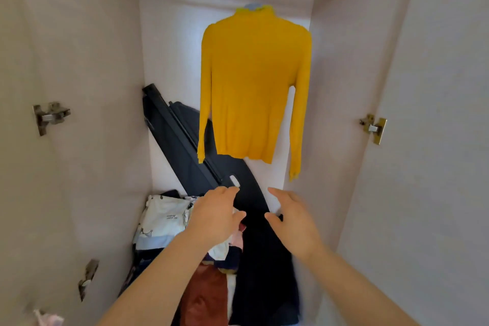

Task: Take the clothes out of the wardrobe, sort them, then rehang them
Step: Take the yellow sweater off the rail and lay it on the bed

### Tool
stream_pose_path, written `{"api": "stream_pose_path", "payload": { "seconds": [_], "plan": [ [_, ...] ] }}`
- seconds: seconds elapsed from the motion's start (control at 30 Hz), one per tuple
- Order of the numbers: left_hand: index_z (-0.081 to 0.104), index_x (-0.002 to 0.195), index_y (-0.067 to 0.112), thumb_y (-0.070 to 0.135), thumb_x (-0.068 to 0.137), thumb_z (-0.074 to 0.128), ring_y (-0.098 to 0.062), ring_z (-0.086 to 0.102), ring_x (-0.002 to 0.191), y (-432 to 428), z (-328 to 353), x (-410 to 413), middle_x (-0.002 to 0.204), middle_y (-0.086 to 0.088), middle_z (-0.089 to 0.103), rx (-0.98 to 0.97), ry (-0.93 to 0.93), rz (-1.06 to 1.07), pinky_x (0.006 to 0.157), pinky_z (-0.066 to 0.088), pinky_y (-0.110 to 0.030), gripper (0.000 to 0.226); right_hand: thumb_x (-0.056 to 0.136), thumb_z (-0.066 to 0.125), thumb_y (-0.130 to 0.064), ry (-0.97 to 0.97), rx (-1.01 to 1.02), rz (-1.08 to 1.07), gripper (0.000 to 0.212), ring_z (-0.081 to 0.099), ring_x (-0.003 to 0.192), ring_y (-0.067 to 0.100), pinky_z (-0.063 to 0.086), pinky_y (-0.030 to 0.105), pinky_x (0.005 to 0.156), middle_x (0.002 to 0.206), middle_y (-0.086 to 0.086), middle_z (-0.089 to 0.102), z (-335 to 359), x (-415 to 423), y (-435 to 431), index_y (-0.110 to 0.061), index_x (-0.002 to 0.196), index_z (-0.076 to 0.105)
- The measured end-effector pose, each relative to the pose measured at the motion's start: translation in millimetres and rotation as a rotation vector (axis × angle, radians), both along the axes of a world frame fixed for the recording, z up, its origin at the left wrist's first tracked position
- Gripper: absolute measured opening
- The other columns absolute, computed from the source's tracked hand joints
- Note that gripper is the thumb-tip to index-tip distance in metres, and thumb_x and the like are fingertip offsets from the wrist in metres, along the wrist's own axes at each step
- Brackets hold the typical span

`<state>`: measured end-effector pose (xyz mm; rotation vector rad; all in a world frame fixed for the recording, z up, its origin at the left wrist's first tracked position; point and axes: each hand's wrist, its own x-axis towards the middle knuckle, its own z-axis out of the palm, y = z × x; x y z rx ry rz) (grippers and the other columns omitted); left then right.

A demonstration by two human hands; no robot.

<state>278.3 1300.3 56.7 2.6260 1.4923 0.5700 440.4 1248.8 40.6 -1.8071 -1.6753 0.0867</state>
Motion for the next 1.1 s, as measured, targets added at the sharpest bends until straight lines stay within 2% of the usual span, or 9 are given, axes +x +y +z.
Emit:
{"api": "stream_pose_path", "payload": {
  "seconds": [0.17,0.33,0.43,0.6,0.77,0.87,0.97,1.03,1.1],
  "plan": [
    [0.027,0.143,0.024,0.043,0.093,0.047,-0.022,0.038,0.129,67,40,29,0.143,0.0,0.039,0.079,-0.024,0.048,0.103,0.036,-0.038,0.057,0.09,0.059,-0.021,-0.048,0.089,0.06,0.053,0.038,0.128,0.017,0.029,0.025,0.106,0.139,0.001,0.043,37,36,82,-0.021,0.139,0.04],
    [0.026,0.143,0.022,0.044,0.093,0.047,-0.021,0.041,0.125,146,77,45,0.141,-0.002,0.041,0.165,-0.056,0.045,0.101,0.039,-0.037,0.059,0.091,0.057,-0.022,-0.118,0.203,0.088,0.053,0.035,0.129,0.017,0.029,0.024,0.103,0.141,0.001,0.04,80,59,165,-0.021,0.14,0.037],
    [0.024,0.145,0.022,0.043,0.094,0.045,-0.022,0.036,0.131,187,100,54,0.145,-0.002,0.036,0.214,-0.089,0.028,0.104,0.035,-0.038,0.059,0.091,0.057,-0.023,-0.179,0.263,0.082,0.054,0.036,0.128,0.018,0.029,0.023,0.101,0.14,0.002,0.04,107,69,207,-0.021,0.141,0.036],
    [0.025,0.144,0.022,0.043,0.093,0.046,-0.022,0.033,0.132,269,150,68,0.146,-0.002,0.035,0.338,-0.147,-0.028,0.105,0.033,-0.038,0.059,0.091,0.057,-0.025,-0.258,0.388,0.008,0.054,0.038,0.127,0.022,0.03,0.027,0.1,0.14,0.004,0.041,157,78,280,-0.021,0.14,0.036],
    [0.03,0.142,0.021,0.043,0.092,0.048,-0.023,0.035,0.131,336,202,82,0.143,-0.004,0.039,0.484,-0.206,-0.063,0.104,0.034,-0.037,0.058,0.085,0.063,-0.019,-0.357,0.54,-0.029,0.055,0.044,0.121,0.029,0.034,0.035,0.099,0.133,0.01,0.047,212,86,344,-0.017,0.136,0.044],
    [0.029,0.142,0.023,0.043,0.092,0.048,-0.021,0.033,0.131,367,228,89,0.144,-0.002,0.037,0.544,-0.266,-0.075,0.105,0.033,-0.036,0.058,0.079,0.067,-0.015,-0.437,0.685,-0.057,0.052,0.05,0.113,0.034,0.041,0.041,0.095,0.125,0.013,0.053,248,90,372,-0.015,0.129,0.052],
    [0.029,0.142,0.024,0.042,0.091,0.05,-0.021,0.033,0.131,388,252,92,0.144,-0.001,0.037,0.607,-0.315,-0.063,0.106,0.031,-0.035,0.058,0.075,0.067,-0.014,-0.541,0.861,-0.095,0.048,0.054,0.104,0.036,0.044,0.041,0.09,0.116,0.014,0.058,288,94,393,-0.012,0.122,0.058],
    [0.03,0.142,0.023,0.041,0.091,0.05,-0.021,0.032,0.132,398,267,93,0.144,-0.001,0.037,0.656,-0.339,-0.057,0.107,0.03,-0.035,0.058,0.076,0.067,-0.014,-0.563,0.927,-0.143,0.047,0.053,0.108,0.036,0.043,0.042,0.093,0.118,0.013,0.057,315,98,405,-0.011,0.122,0.057],
    [0.03,0.142,0.023,0.041,0.09,0.051,-0.021,0.032,0.132,404,279,93,0.144,-0.001,0.037,0.69,-0.369,-0.048,0.108,0.029,-0.035,0.059,0.082,0.063,-0.018,-0.572,0.911,-0.208,0.049,0.046,0.118,0.033,0.036,0.04,0.1,0.13,0.011,0.051,339,103,418,-0.013,0.13,0.051]
  ]
}}
